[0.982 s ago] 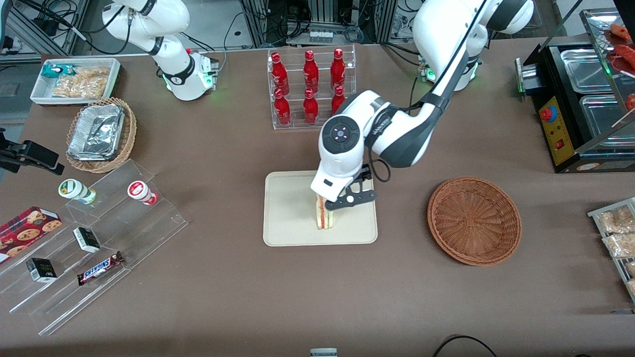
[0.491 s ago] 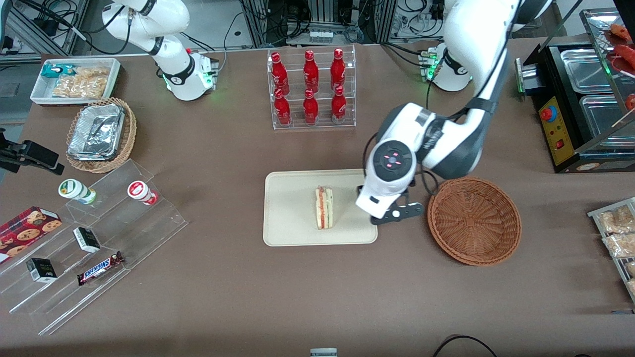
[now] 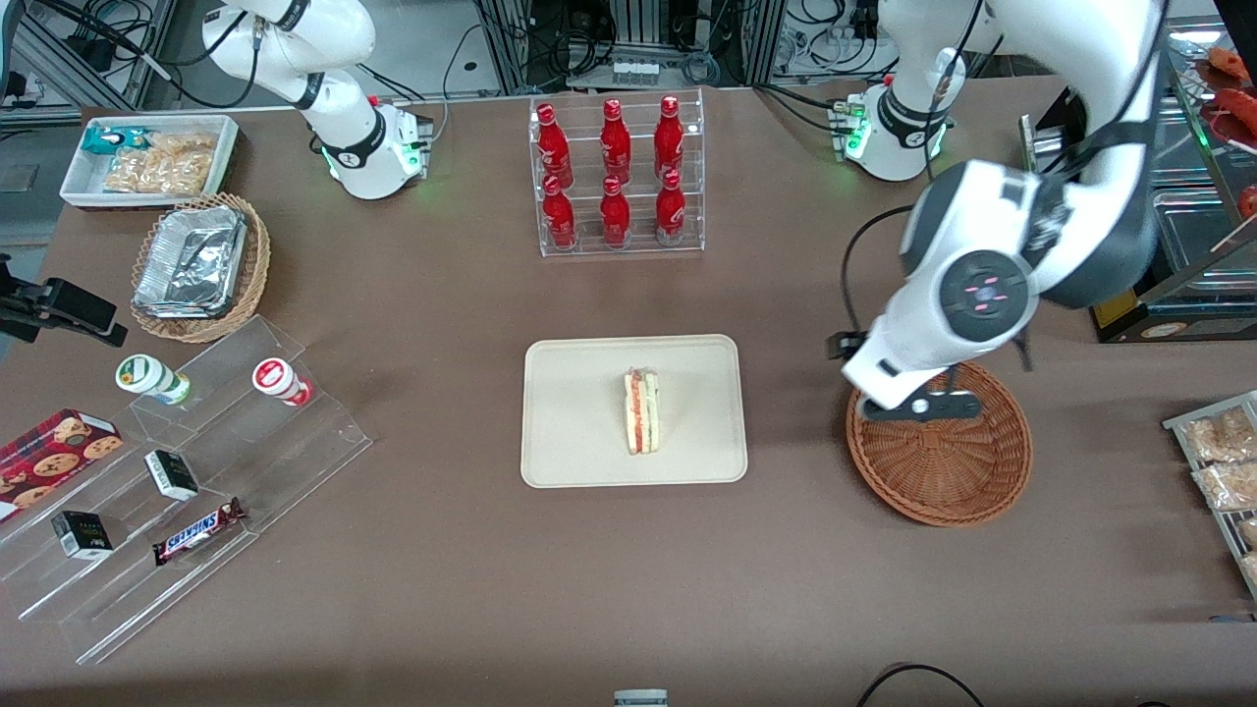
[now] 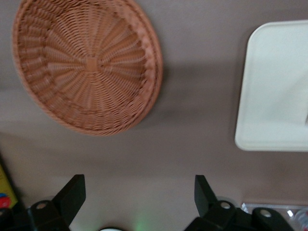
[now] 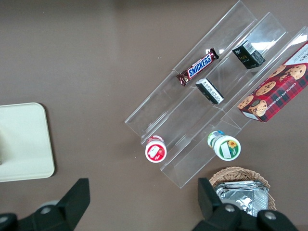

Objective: Place sandwich from basket to tray

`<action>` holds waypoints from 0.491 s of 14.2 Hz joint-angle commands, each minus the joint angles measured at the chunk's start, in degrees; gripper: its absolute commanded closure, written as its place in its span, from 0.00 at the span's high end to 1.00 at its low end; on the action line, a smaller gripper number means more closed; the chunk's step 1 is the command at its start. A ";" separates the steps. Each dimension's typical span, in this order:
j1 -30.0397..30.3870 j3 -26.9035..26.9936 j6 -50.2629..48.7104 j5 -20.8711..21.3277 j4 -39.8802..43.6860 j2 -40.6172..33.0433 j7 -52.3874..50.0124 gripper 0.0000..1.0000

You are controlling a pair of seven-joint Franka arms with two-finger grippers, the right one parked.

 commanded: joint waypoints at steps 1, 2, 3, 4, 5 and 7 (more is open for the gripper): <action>6.27 -0.84 -4.02 -1.37 -2.85 -6.90 9.96 1.00; 7.87 -1.02 -5.61 -1.46 -2.77 -8.40 14.09 1.00; 8.93 -0.85 -5.97 -1.46 -2.86 -10.15 17.53 1.00; 10.68 -0.76 -6.24 -1.46 -2.86 -11.56 20.00 1.00; 12.00 -0.58 -6.68 -1.46 -2.51 -12.53 21.76 1.00; 13.15 -0.15 -6.07 -1.20 -2.33 -14.20 22.31 1.00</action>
